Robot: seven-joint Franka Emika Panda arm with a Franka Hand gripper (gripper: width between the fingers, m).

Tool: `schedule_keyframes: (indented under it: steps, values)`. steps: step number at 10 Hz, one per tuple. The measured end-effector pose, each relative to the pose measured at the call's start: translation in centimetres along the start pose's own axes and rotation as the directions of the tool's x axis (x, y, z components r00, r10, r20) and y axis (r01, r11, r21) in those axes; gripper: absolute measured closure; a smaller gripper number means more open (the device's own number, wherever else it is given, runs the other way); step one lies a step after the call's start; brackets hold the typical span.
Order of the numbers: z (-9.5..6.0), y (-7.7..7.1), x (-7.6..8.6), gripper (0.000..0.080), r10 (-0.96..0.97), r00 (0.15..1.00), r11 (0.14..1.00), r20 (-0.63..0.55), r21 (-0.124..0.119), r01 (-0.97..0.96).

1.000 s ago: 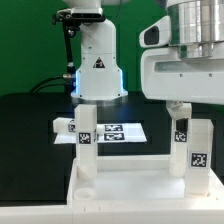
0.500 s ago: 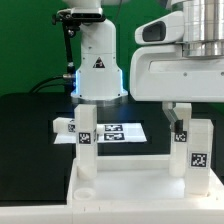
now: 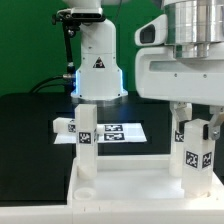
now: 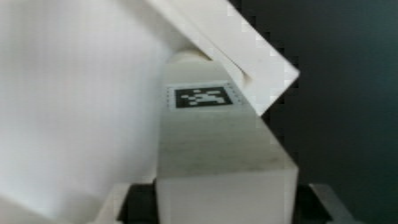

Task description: Assemble desk

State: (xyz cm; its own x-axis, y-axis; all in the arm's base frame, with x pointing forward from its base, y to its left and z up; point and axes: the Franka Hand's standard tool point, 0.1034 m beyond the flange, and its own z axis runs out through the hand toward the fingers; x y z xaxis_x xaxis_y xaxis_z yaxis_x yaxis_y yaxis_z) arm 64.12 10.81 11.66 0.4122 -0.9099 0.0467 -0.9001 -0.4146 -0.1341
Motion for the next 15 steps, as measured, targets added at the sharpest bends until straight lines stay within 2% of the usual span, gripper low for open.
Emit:
schedule_keyframes:
  steps: [1,2,3,5,6,7,8,9,10,11,14,15]
  values:
    - [0.0,0.0,-0.1,0.0507,0.231,0.973,0.973,0.017,0.005,-0.231]
    - [0.0,0.2,0.2,0.0507,0.439,0.897,0.898,0.048,0.003,-0.440]
    - [0.0,0.3,0.2,0.0507,0.568,0.821,0.823,0.061,-0.009,-0.569]
    - [0.1,0.3,0.1,0.0507,0.561,0.826,0.828,0.061,-0.011,-0.561]
    - [0.1,0.3,0.1,0.0457,0.544,0.837,0.839,0.061,-0.011,-0.544]
    - [0.0,0.2,0.2,0.0457,0.514,0.856,0.858,0.061,-0.007,-0.514]
    - [-0.4,0.0,0.6,0.0268,0.312,0.948,0.949,0.063,0.014,-0.313]
    - [-0.7,-0.4,0.8,0.0268,0.126,0.990,0.990,0.061,0.048,-0.129]
    - [-0.6,-0.5,0.4,0.0172,0.010,0.998,0.998,0.060,0.054,-0.014]
    - [-0.6,-0.6,-0.6,0.0156,0.011,0.999,0.999,0.040,0.053,-0.014]
    - [-0.6,-0.5,-0.2,0.0150,-0.260,0.965,0.964,0.014,0.052,0.259]
    - [-0.4,-0.6,-0.2,0.0150,-0.504,0.864,0.863,-0.013,0.034,0.504]
